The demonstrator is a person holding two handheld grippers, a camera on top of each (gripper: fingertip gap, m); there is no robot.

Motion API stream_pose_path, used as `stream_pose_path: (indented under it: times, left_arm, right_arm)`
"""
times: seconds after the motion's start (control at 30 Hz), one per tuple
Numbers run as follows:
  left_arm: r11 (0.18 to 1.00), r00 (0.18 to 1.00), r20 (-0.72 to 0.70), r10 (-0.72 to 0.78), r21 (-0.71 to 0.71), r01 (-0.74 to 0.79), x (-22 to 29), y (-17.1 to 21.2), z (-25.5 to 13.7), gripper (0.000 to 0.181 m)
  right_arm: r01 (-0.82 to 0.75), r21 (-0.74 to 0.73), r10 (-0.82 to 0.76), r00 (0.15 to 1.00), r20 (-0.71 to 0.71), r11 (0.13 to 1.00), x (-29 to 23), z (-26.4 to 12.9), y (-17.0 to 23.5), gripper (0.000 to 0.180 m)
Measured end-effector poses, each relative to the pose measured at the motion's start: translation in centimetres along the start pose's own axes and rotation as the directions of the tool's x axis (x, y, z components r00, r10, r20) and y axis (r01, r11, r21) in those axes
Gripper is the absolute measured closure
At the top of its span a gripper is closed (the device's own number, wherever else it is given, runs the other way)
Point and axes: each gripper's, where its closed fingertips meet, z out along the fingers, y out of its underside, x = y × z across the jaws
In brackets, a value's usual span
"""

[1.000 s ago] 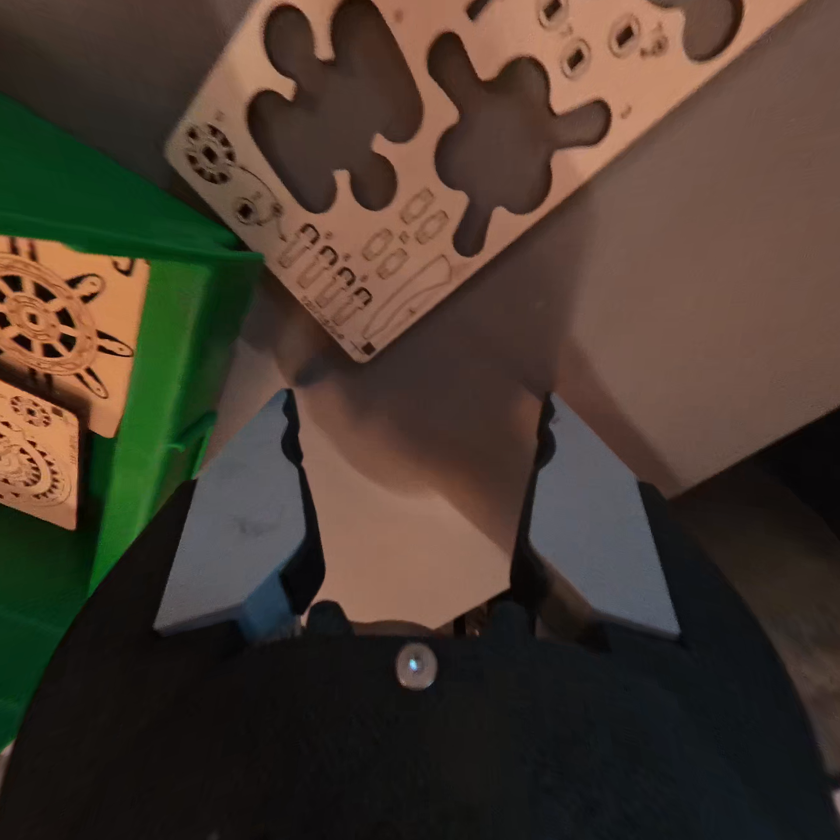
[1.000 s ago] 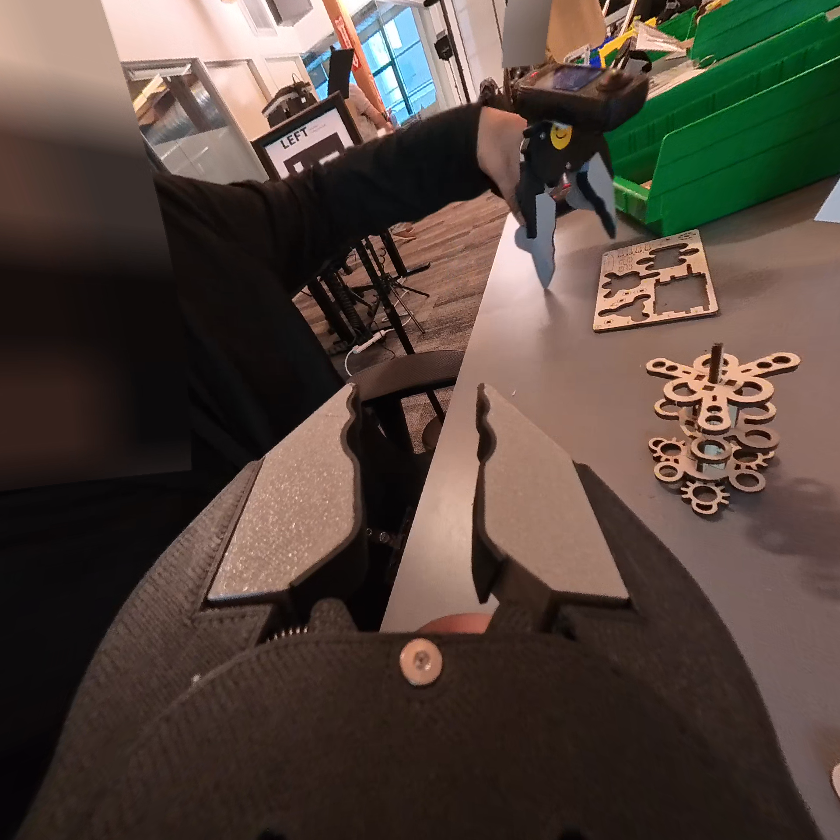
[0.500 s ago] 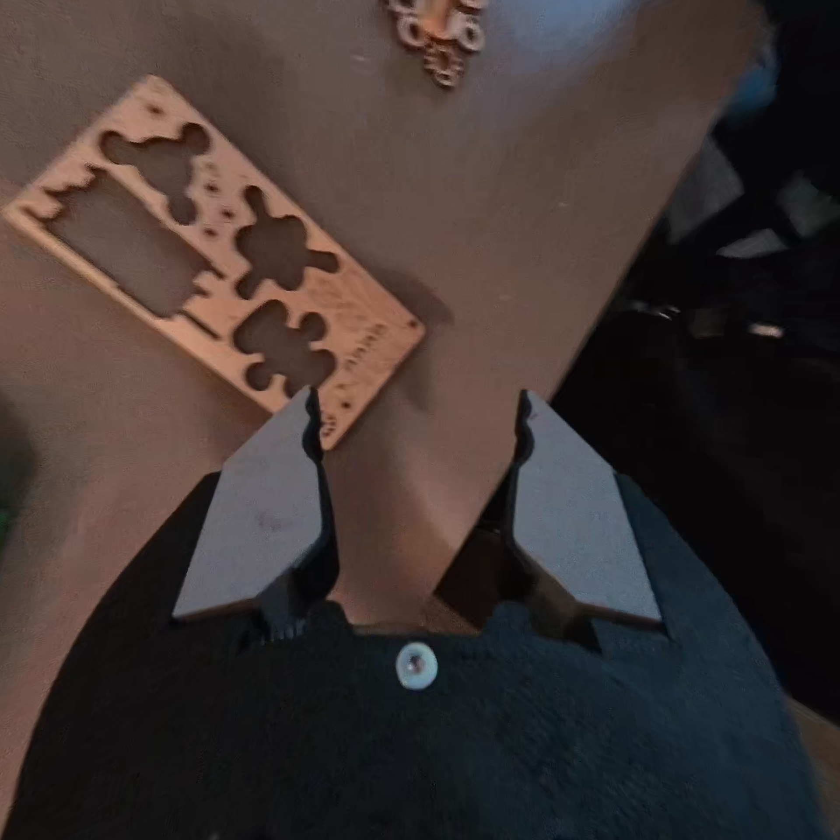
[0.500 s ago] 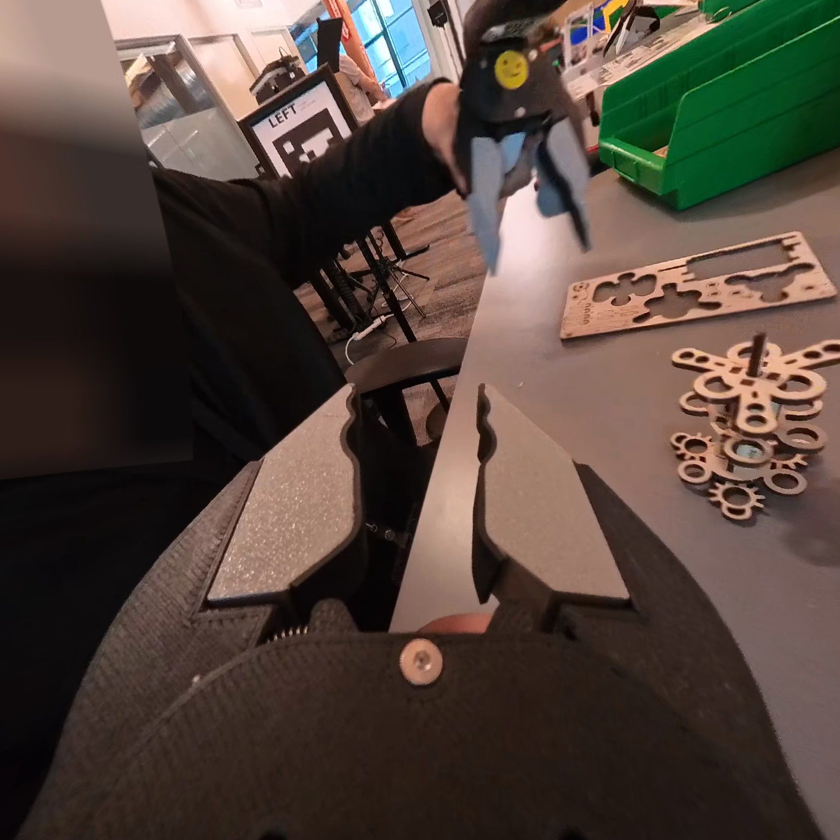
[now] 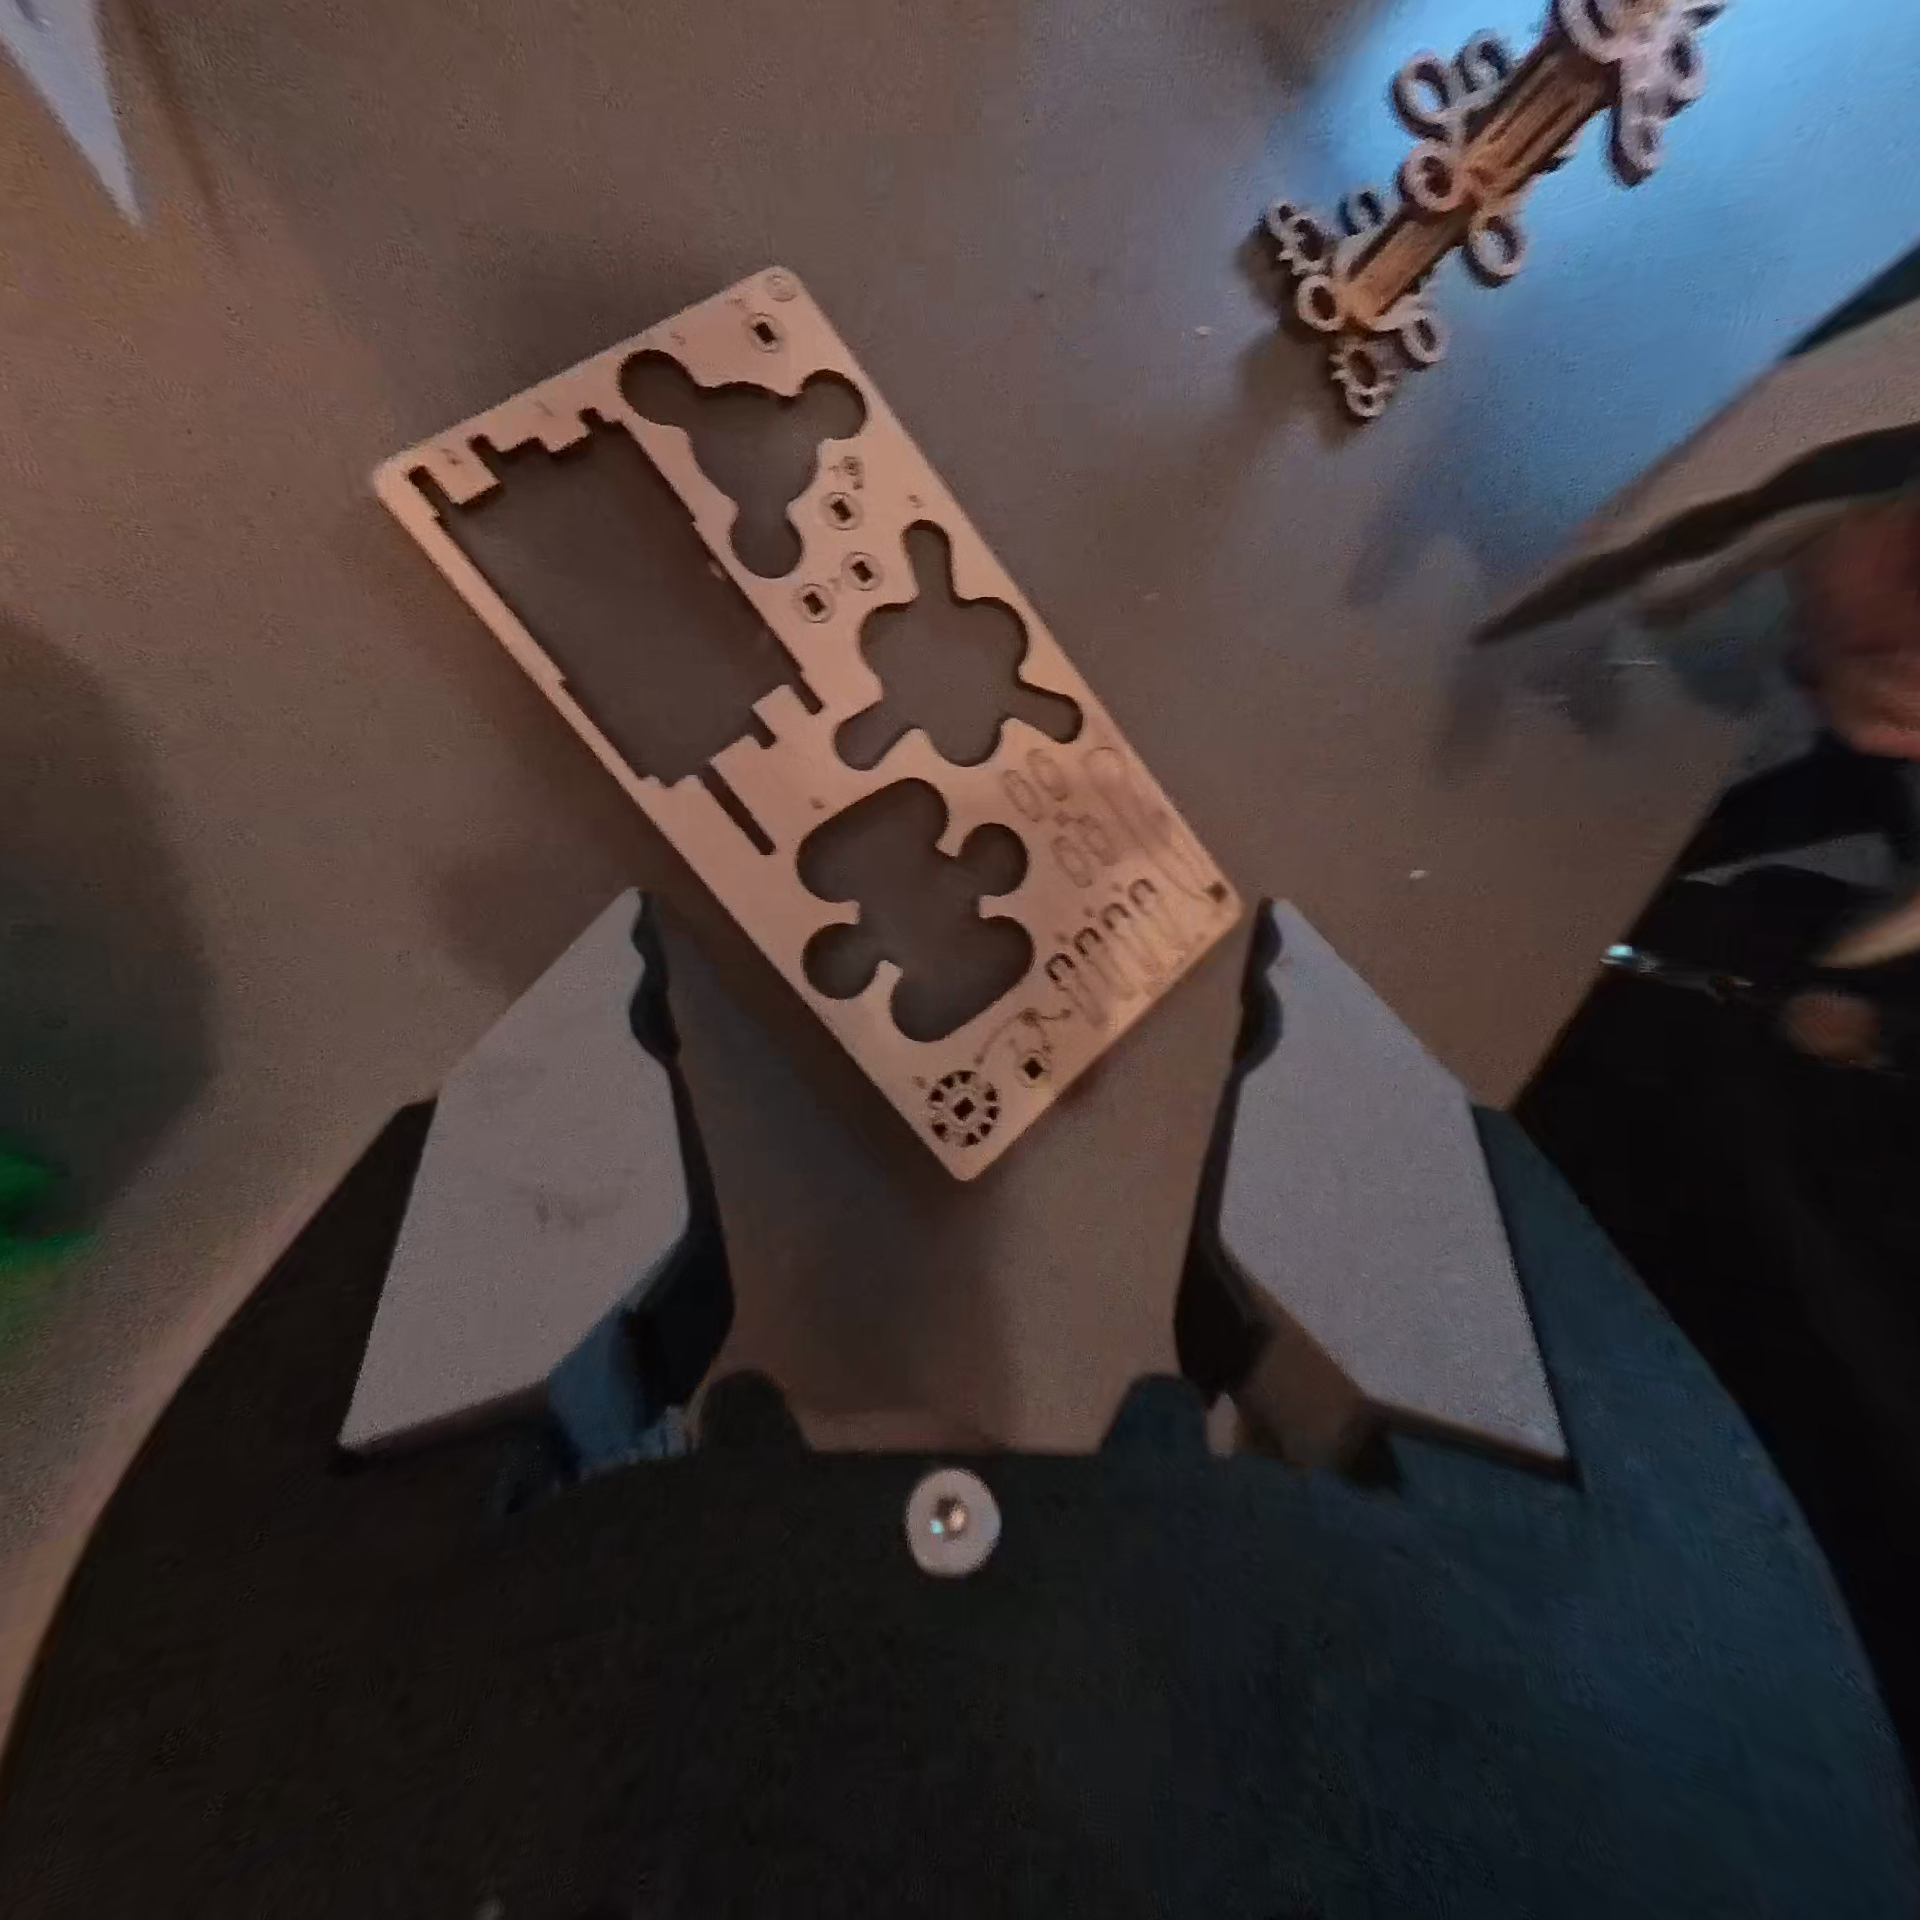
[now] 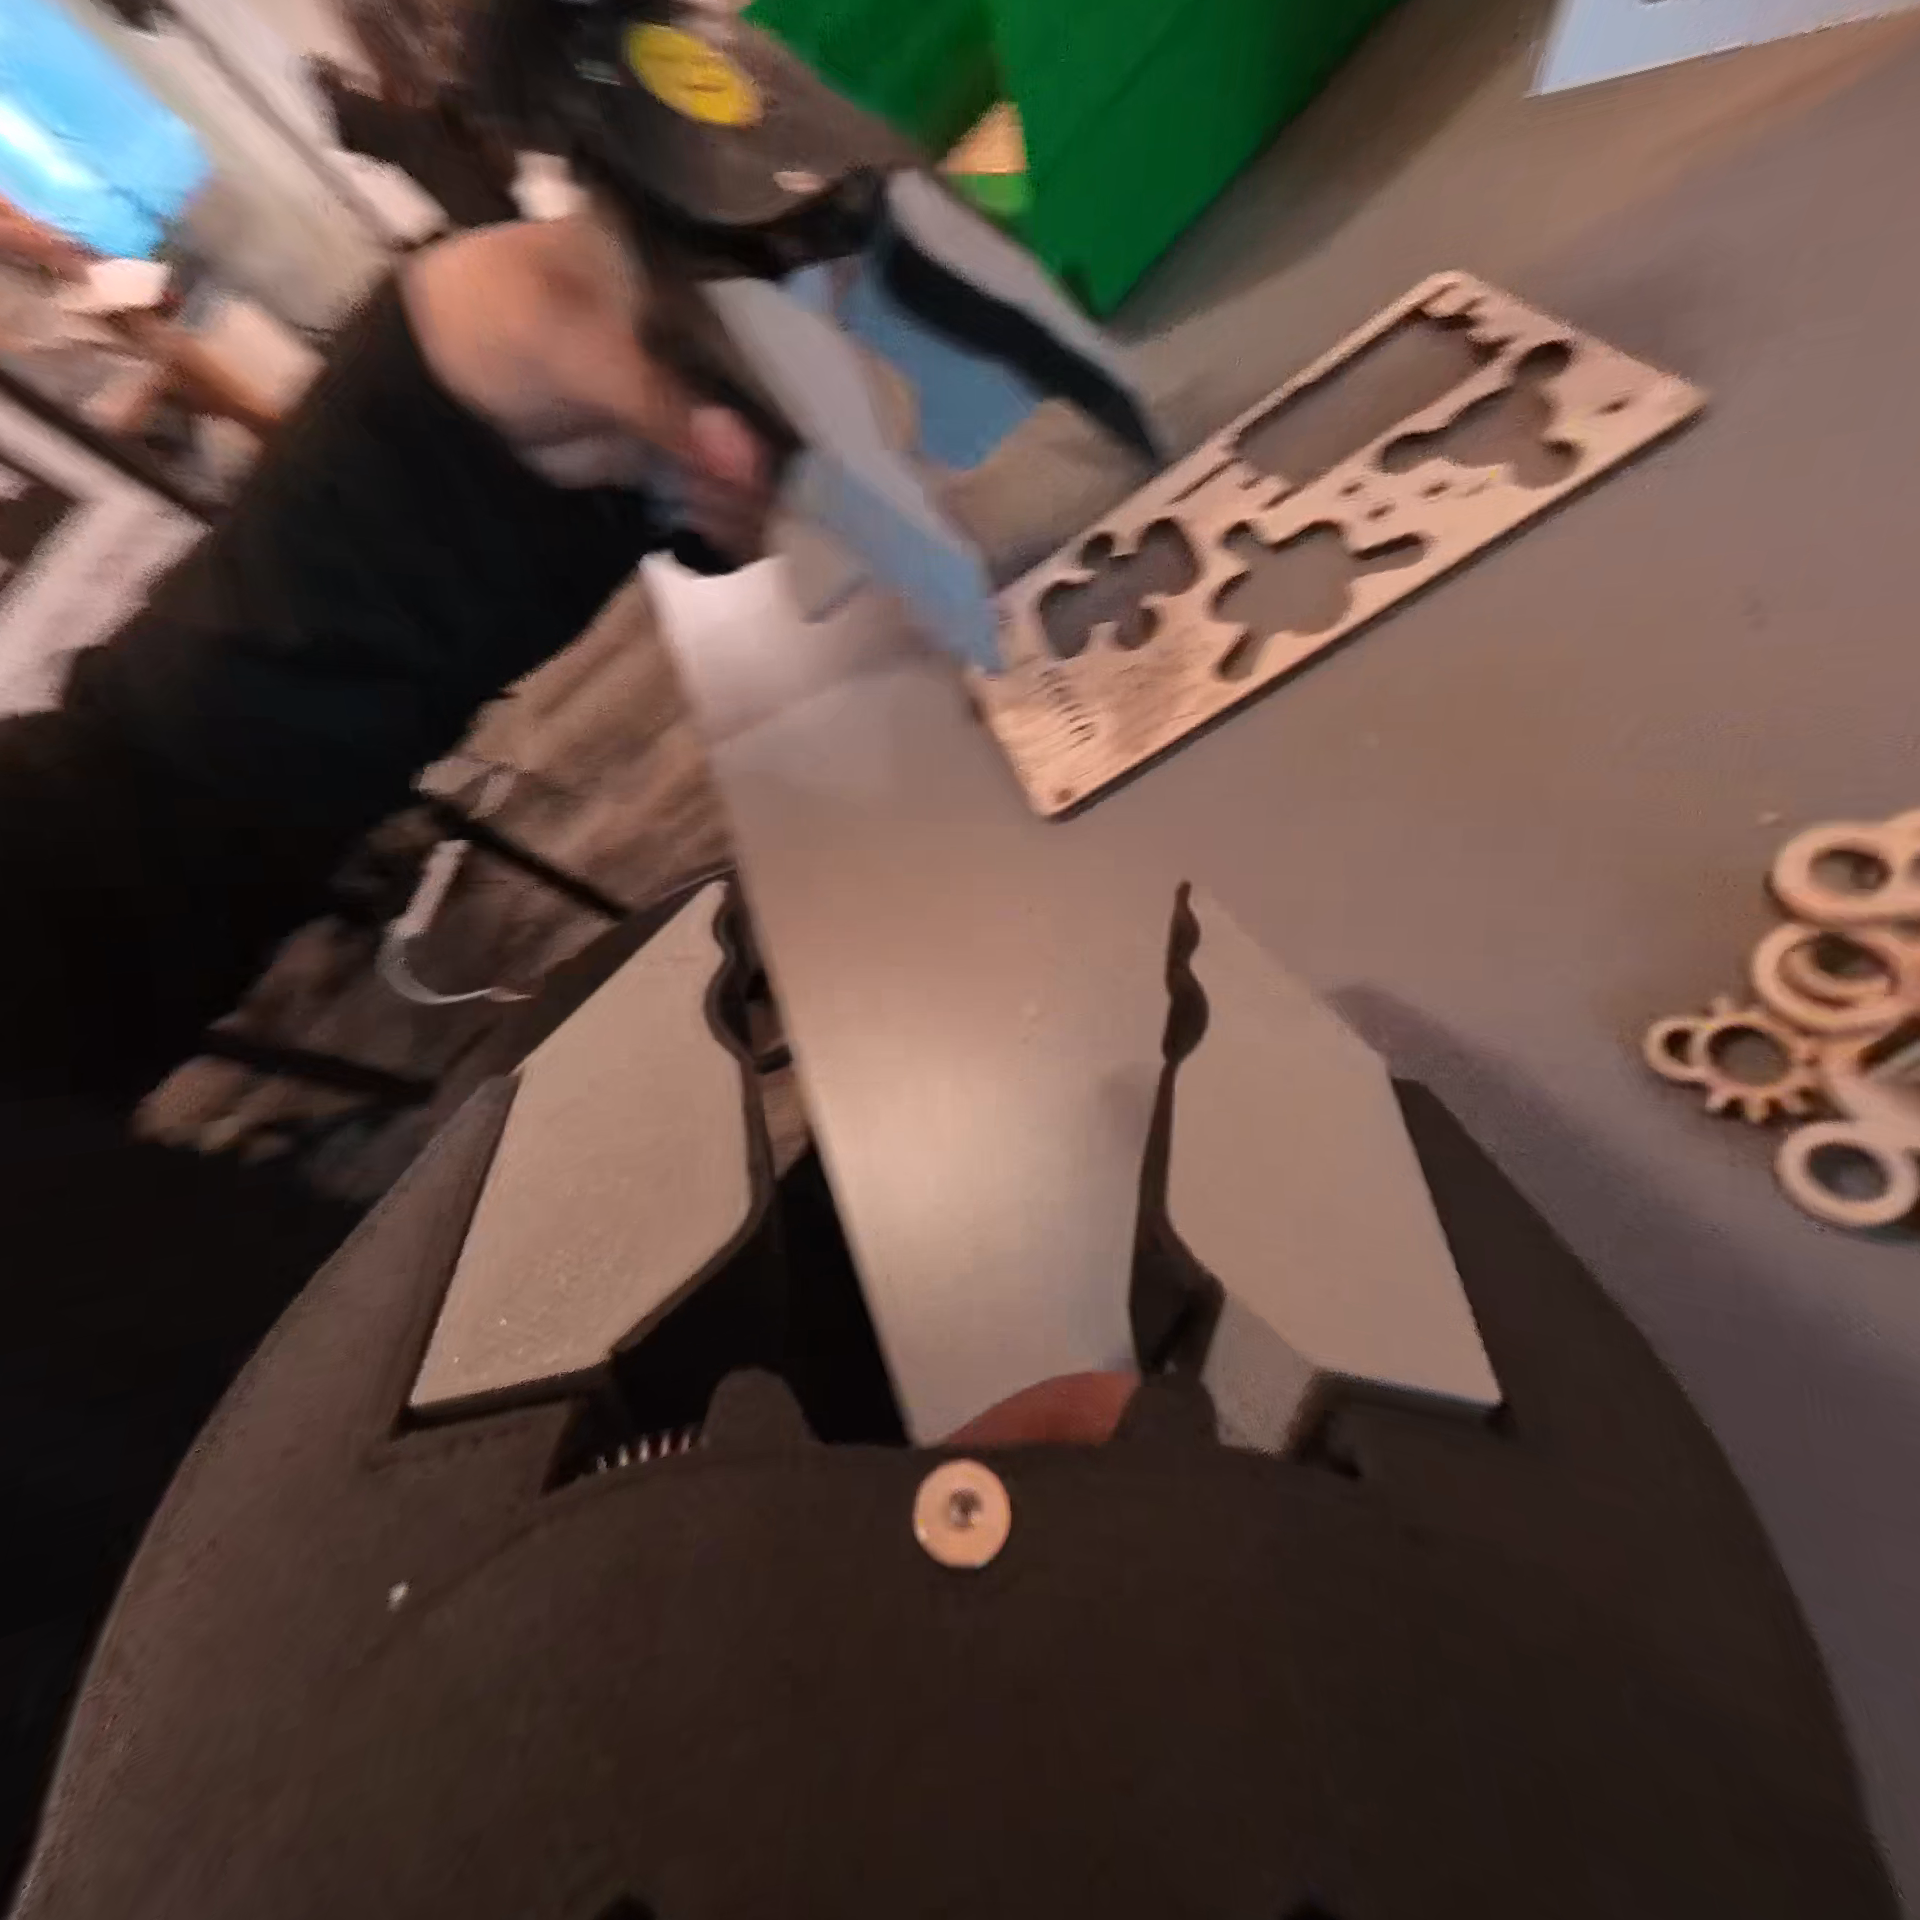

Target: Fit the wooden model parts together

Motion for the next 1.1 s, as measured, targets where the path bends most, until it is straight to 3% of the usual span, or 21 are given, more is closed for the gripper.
stream_pose_path:
  times: [0.07,0.2,0.33,0.47,0.53,0.63,0.8,0.93,1.1]
  left_arm:
    - [1.000,0.995,-0.102,-0.012,0.015,0.013,1.7,0.4,-0.3,0.072]
    - [0.998,0.986,-0.165,0.028,0.055,-0.019,2.8,1.9,-1.0,0.088]
    - [0.994,0.973,-0.231,0.019,0.107,0.006,3.0,3.2,-1.8,0.113]
    - [0.981,0.996,-0.093,0.002,0.195,0.016,-0.3,2.7,-2.6,0.104]
    - [0.981,0.998,-0.059,0.004,0.196,0.007,-1.1,2.3,-2.0,0.124]
    - [0.993,0.996,-0.088,0.001,0.121,0.009,-0.2,2.5,-0.7,0.175]
    - [0.999,0.954,-0.296,0.034,0.047,-0.021,3.4,3.8,-0.1,0.181]
    - [0.998,0.946,-0.319,0.056,0.039,-0.046,4.1,4.6,-0.4,0.181]
    - [0.993,0.932,-0.345,0.116,0.029,-0.113,5.4,5.4,-0.5,0.181]
  right_arm:
    - [0.000,-0.002,0.000,0.994,-0.112,1.000,1.7,2.0,-0.6,0.096]
    - [-0.031,-0.004,0.030,0.975,-0.219,0.999,3.7,5.1,-1.2,0.070]
    - [-0.060,0.034,0.066,0.965,-0.255,0.998,4.6,6.2,-2.4,0.079]
    - [-0.079,0.028,0.084,0.967,-0.241,0.996,4.5,7.4,-3.0,0.087]
    - [-0.086,0.032,0.091,0.967,-0.236,0.996,4.4,7.8,-3.4,0.085]
    - [-0.091,0.051,0.101,0.963,-0.248,0.995,4.9,8.2,-4.0,0.080]
    - [-0.163,0.081,0.177,0.960,-0.216,0.983,6.1,8.4,-4.5,0.117]
    - [-0.203,0.062,0.211,0.961,-0.178,0.977,6.4,8.4,-4.2,0.151]
    - [-0.144,0.092,0.158,0.973,-0.167,0.985,5.9,7.7,-4.7,0.180]
